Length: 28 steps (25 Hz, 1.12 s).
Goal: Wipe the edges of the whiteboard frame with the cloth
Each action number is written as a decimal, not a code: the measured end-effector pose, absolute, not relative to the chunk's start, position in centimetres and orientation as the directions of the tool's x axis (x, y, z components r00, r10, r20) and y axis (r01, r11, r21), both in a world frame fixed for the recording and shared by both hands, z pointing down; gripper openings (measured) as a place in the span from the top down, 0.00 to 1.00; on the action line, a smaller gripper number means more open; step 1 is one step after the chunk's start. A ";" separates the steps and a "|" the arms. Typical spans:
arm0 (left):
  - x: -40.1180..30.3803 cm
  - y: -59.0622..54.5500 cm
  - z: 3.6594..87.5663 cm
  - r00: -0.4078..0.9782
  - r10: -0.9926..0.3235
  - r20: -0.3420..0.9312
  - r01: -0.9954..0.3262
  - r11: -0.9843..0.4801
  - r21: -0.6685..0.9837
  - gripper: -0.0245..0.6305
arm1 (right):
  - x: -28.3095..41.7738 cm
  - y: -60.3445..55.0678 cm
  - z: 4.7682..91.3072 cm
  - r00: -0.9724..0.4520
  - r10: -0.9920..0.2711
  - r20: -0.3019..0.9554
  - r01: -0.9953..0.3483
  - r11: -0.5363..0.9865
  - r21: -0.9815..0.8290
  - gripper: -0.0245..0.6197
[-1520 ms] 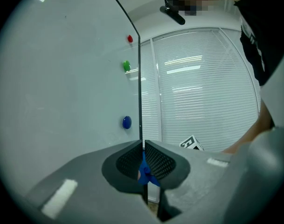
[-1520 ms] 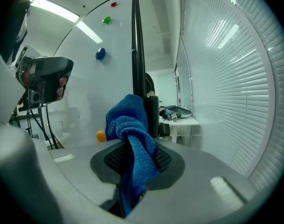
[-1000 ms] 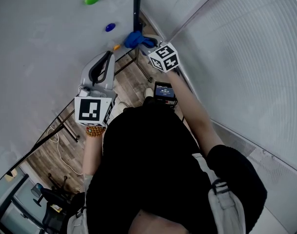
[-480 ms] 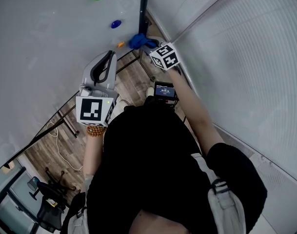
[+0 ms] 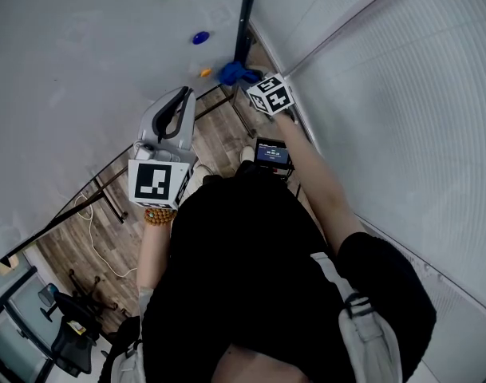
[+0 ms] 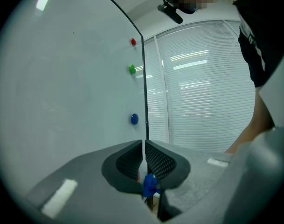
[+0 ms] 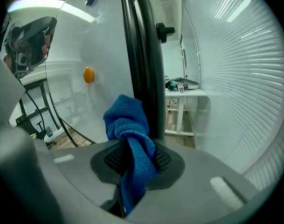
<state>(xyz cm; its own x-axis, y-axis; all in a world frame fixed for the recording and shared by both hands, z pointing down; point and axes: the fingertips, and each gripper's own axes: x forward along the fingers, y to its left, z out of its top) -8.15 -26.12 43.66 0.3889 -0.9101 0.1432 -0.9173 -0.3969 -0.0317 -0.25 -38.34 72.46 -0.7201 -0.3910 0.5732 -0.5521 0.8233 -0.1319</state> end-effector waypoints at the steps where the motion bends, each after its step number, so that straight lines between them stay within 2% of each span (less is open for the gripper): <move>1: -8.3 -26.0 43.7 0.386 -0.911 0.142 -0.918 -0.394 -0.032 0.94 | -0.3 -38.3 72.9 -0.715 -0.386 0.583 -0.551 0.825 -0.129 0.82; 6: -8.5 -25.9 44.2 0.378 -0.915 0.137 -0.922 -0.385 -0.026 0.94 | -0.2 -38.4 74.7 -0.701 -0.361 0.615 -0.547 0.826 -0.138 0.82; 11: -8.1 -25.9 45.3 0.386 -0.911 0.147 -0.919 -0.393 -0.025 0.94 | 0.8 -37.8 73.1 -0.751 -0.351 0.559 -0.521 0.835 -0.175 0.81; 16: -7.3 -26.6 45.5 0.405 -0.903 0.146 -0.911 -0.412 -0.019 0.94 | 2.5 -37.1 65.4 -0.814 -0.422 0.399 -0.500 0.859 -0.110 0.81; 23: -6.7 -27.2 44.6 0.393 -0.915 0.095 -0.918 -0.397 -0.019 0.94 | 4.0 -34.4 51.7 -0.813 -0.572 0.112 -0.575 0.818 0.004 0.81; 28: -6.6 -27.3 44.2 0.383 -0.921 0.064 -0.923 -0.385 -0.022 0.94 | 4.3 -32.0 47.3 -0.785 -0.619 0.037 -0.618 0.786 0.028 0.83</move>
<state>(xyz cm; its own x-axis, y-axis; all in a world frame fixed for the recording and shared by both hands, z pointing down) -6.61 -27.27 44.22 0.3831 -0.9215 0.0645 -0.9226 -0.3851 -0.0225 4.28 -31.95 47.28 -0.7848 -0.6186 0.0367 -0.6180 0.7857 0.0278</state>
